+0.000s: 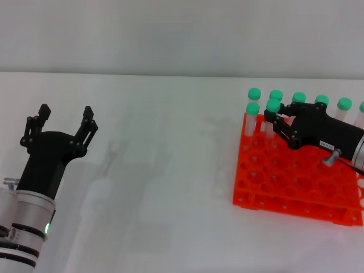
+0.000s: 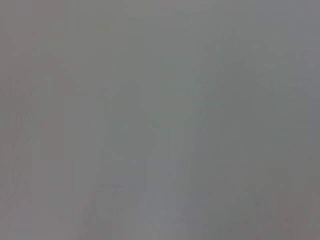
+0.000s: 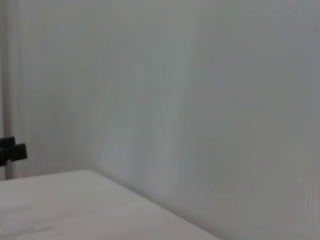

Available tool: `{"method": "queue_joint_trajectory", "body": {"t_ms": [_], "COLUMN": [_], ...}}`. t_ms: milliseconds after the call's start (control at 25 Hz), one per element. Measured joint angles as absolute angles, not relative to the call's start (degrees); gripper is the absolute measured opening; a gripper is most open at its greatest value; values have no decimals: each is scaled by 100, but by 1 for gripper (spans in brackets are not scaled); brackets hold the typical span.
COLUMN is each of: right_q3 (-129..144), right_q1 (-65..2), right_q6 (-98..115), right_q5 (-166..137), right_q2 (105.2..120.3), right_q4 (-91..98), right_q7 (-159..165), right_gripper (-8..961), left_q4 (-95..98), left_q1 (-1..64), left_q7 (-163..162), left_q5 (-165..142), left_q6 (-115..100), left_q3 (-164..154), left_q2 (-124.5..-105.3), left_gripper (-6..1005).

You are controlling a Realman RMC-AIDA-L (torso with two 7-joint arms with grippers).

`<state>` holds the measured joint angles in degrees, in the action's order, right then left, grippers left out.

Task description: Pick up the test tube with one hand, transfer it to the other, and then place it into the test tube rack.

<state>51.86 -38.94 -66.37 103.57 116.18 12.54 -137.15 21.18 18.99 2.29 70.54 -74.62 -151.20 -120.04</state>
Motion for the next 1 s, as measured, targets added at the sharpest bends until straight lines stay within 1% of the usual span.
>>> {"method": "queue_joint_trajectory", "body": {"t_ms": [280, 480, 880, 1000], "right_q3": [5348, 5308, 5289, 5286], "right_q1": [-3860, -3826, -3557, -3413], "right_q6": [-6628, -6635, -6779, -6961], "right_q5": [10349, 10358, 10582, 10698], "right_q2": [11616, 11614, 11600, 11582], "right_q4": [1247, 1254, 1308, 1328], "right_q7": [-13691, -13546, -13526, -13523], "right_gripper": [209, 289, 737, 799], "left_q4": [2111, 2102, 2100, 2100], "left_q1": [1935, 1950, 1953, 1952], "left_q7": [229, 229, 229, 229], "left_q5": [7048, 7048, 7049, 7049], "left_q6": [-7462, -7462, -7462, -7462], "left_q3": [-15114, -15109, -15093, -15090], "left_q2": [-11997, -11997, -11997, -11997], "left_gripper": [880, 880, 880, 880]}}
